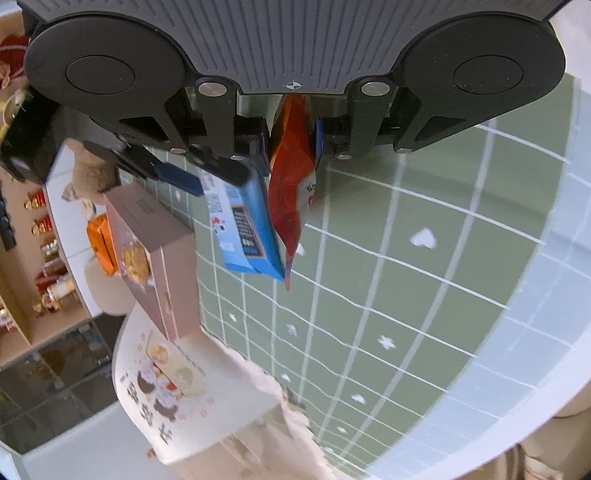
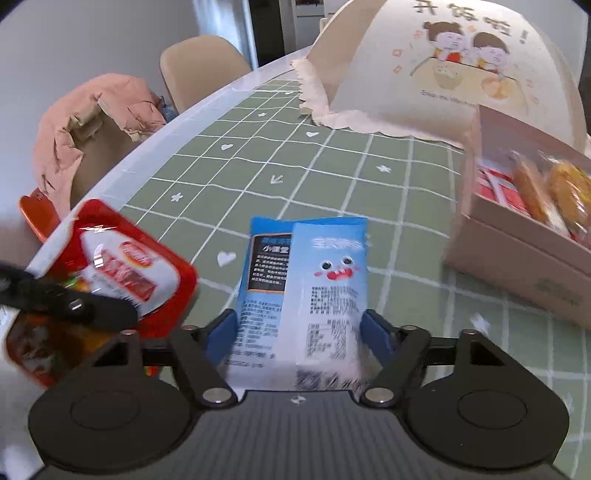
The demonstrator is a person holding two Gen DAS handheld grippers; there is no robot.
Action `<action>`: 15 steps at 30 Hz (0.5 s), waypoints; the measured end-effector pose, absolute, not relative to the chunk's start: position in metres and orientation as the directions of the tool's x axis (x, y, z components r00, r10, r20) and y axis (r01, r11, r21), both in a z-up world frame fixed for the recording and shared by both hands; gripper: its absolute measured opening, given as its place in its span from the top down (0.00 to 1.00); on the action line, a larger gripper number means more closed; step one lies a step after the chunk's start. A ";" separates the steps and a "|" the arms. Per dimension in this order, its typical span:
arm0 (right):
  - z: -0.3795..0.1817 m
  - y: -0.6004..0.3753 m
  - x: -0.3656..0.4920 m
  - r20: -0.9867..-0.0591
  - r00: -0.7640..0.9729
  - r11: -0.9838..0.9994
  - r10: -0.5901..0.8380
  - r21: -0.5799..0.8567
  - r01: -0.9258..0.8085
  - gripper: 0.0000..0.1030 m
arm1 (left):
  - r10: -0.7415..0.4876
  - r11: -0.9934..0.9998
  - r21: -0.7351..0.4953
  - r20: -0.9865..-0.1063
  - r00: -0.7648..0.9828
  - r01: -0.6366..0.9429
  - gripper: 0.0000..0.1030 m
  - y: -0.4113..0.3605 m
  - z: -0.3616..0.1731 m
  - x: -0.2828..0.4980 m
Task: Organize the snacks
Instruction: 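Carry both packets into the pink box and open both tools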
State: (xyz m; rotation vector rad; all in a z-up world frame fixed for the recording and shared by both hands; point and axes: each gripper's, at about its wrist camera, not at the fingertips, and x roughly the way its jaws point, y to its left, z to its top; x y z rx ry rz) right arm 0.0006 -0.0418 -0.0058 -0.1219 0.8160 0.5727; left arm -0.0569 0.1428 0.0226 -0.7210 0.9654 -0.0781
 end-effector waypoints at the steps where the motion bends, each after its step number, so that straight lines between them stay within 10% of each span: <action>1: -0.004 -0.051 -0.006 -0.715 0.546 0.844 0.436 0.116 -0.523 0.33 | -0.380 0.768 -0.594 -0.723 0.577 -0.238 0.75 0.138 0.022 -0.054; 15: -0.007 -0.203 -0.101 -0.738 0.613 0.948 0.283 0.118 -0.295 0.29 | -0.583 0.769 -0.639 -0.707 0.400 -0.010 0.75 0.032 0.007 -0.024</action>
